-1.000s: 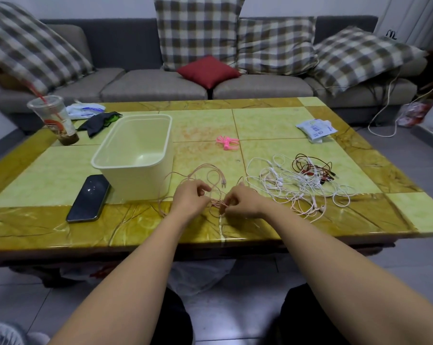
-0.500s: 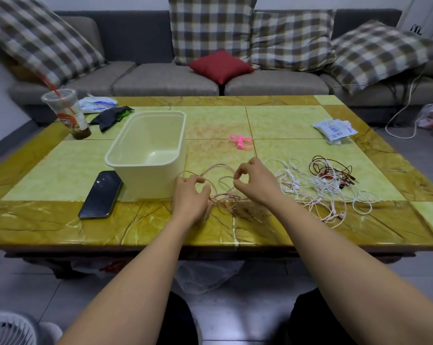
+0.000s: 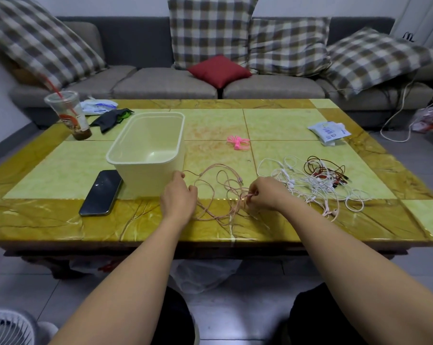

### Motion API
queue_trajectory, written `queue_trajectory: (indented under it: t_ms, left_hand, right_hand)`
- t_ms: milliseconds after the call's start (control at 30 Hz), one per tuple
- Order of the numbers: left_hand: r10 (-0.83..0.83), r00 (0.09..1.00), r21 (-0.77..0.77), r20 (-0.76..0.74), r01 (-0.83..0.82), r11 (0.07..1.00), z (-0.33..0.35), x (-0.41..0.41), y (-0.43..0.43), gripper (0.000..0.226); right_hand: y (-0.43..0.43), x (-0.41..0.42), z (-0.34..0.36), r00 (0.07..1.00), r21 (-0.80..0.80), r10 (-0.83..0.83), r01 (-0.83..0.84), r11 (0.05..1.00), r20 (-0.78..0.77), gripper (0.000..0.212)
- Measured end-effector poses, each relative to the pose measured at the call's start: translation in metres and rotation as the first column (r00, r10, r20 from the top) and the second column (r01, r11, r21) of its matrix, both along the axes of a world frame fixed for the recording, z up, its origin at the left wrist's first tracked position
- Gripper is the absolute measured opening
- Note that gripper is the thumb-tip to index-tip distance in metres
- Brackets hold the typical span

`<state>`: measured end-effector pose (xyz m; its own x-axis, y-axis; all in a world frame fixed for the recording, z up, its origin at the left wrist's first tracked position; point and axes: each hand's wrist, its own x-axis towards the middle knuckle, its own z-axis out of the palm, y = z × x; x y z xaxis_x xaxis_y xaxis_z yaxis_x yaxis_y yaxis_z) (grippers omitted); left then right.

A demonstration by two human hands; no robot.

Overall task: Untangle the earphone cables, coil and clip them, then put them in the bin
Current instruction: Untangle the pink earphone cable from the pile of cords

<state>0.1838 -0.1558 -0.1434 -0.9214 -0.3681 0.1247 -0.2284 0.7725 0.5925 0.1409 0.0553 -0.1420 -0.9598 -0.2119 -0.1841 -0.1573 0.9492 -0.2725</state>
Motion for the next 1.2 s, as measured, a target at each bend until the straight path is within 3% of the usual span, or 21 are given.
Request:
queue_trajectory:
  t_ms: [167,300,367,433,567,700,933,1033,1200]
  left_hand:
    - [0.069,0.989,-0.083,0.132,-0.058,0.995,-0.002,0.002,-0.002,0.031]
    - [0.054,0.986,-0.126,0.16,-0.034,0.991,-0.005,0.001,-0.009,0.025]
    - [0.016,0.969,-0.215,0.247,0.038,0.976,-0.008,0.001,-0.012,0.026]
    - [-0.004,0.946,-0.294,0.324,0.104,0.95,-0.011,0.005,-0.014,0.026]
    - [-0.018,0.94,-0.377,0.341,0.155,0.913,-0.009,0.014,-0.02,0.028]
    - [-0.044,0.946,-0.409,0.321,0.18,0.894,-0.007,0.018,-0.031,0.028]
    - [-0.147,0.931,-0.336,0.334,0.263,0.904,-0.007,0.023,-0.039,0.034]
    - [-0.216,0.906,-0.215,0.363,0.307,0.927,-0.011,0.021,-0.041,0.024]
    - [-0.318,0.856,-0.145,0.407,0.405,0.903,-0.014,0.02,-0.039,0.015]
  right_hand:
    - [0.004,0.0,0.001,0.991,-0.072,0.034,-0.025,0.997,0.133,0.025]
    - [-0.013,0.004,0.014,0.99,-0.305,-0.034,-0.01,0.952,-0.139,0.018]
    - [-0.027,0.009,0.022,0.963,-0.443,-0.014,-0.111,0.89,-0.269,0.013]
    - [-0.043,0.015,0.025,0.96,-0.523,0.08,-0.216,0.824,-0.269,0.013]
    - [-0.067,0.021,0.01,0.944,-0.448,0.31,-0.328,0.832,-0.116,0.017]
    - [-0.068,0.021,-0.001,0.922,-0.279,0.37,-0.327,0.903,0.118,0.026]
    - [-0.053,0.013,-0.002,0.99,0.078,0.141,-0.138,0.987,-0.025,0.03]
    - [-0.051,0.014,0.0,0.988,0.033,0.128,-0.126,0.991,-0.083,0.028]
    - [-0.067,0.019,0.002,0.933,-0.217,0.332,-0.355,0.909,-0.139,0.027]
